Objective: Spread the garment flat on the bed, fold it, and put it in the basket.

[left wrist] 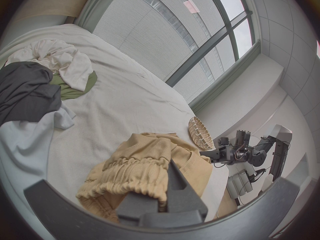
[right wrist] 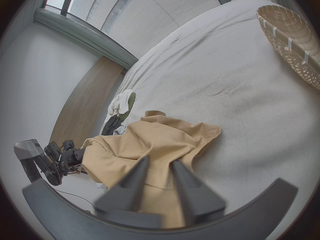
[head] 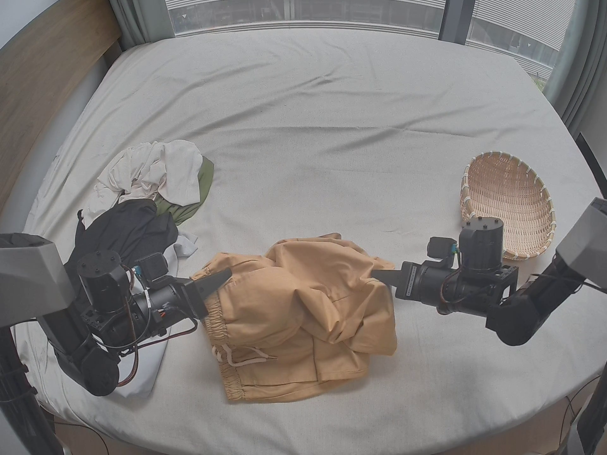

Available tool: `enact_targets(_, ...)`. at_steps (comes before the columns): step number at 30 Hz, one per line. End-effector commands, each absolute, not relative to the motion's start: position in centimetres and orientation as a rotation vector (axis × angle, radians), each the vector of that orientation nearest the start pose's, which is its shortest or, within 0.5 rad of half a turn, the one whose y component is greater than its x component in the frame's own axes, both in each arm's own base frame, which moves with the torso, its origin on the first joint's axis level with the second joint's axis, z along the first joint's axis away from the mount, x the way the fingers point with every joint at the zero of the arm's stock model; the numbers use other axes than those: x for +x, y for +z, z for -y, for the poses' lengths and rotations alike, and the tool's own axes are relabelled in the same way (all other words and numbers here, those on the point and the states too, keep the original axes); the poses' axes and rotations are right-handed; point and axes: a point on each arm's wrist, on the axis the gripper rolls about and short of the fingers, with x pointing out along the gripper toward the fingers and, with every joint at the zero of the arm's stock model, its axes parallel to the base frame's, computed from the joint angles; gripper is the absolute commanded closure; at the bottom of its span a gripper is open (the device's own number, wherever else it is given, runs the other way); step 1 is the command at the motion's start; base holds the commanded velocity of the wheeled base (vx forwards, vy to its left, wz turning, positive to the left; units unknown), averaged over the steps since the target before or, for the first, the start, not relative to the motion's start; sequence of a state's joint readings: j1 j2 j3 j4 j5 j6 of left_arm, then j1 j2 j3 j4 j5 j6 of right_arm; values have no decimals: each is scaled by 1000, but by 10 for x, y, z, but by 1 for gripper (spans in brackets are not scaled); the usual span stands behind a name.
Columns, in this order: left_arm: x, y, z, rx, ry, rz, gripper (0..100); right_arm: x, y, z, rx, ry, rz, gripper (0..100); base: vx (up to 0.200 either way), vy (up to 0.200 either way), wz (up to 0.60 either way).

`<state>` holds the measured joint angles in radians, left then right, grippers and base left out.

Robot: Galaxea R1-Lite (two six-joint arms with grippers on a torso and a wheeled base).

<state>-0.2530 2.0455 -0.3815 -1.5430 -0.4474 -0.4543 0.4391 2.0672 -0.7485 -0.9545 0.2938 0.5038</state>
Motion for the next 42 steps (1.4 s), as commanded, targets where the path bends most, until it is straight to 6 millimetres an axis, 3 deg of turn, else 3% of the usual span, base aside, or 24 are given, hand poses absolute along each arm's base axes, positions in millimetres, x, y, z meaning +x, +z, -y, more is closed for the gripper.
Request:
enact_targets(1, 290, 72, 68, -452, -604, -270, 100, 328, 52, -141, 452, 550, -583, 0, 0, 0, 0)
enact_targets(8, 290, 72, 62, -454, -581, -265, 100, 338, 46, -119, 467, 480, -591, 0, 0, 0, 0)
enact_targets(13, 292, 73, 52, -451, -553, -253, 100, 337, 35, -126, 471, 489, -626, 0, 0, 0, 0)
enact_targets(21, 295, 73, 40, -437, -520, -235, 100, 332, 46, -154, 652, 519, -662, 0, 0, 0, 0)
enact_targets(35, 295, 73, 42, -438, -521, -234, 100, 338, 52, -157, 831, 422, -664, 0, 0, 0, 0)
enact_targets(36, 295, 73, 42, -436, -522, -233, 100, 338, 53, -157, 837, 421, -665, 100, 0, 0, 0)
enact_targets(42, 294, 73, 42, -436, -522, -239, 100, 336, 55, -154, 887, 386, -668, 100, 0, 0, 0)
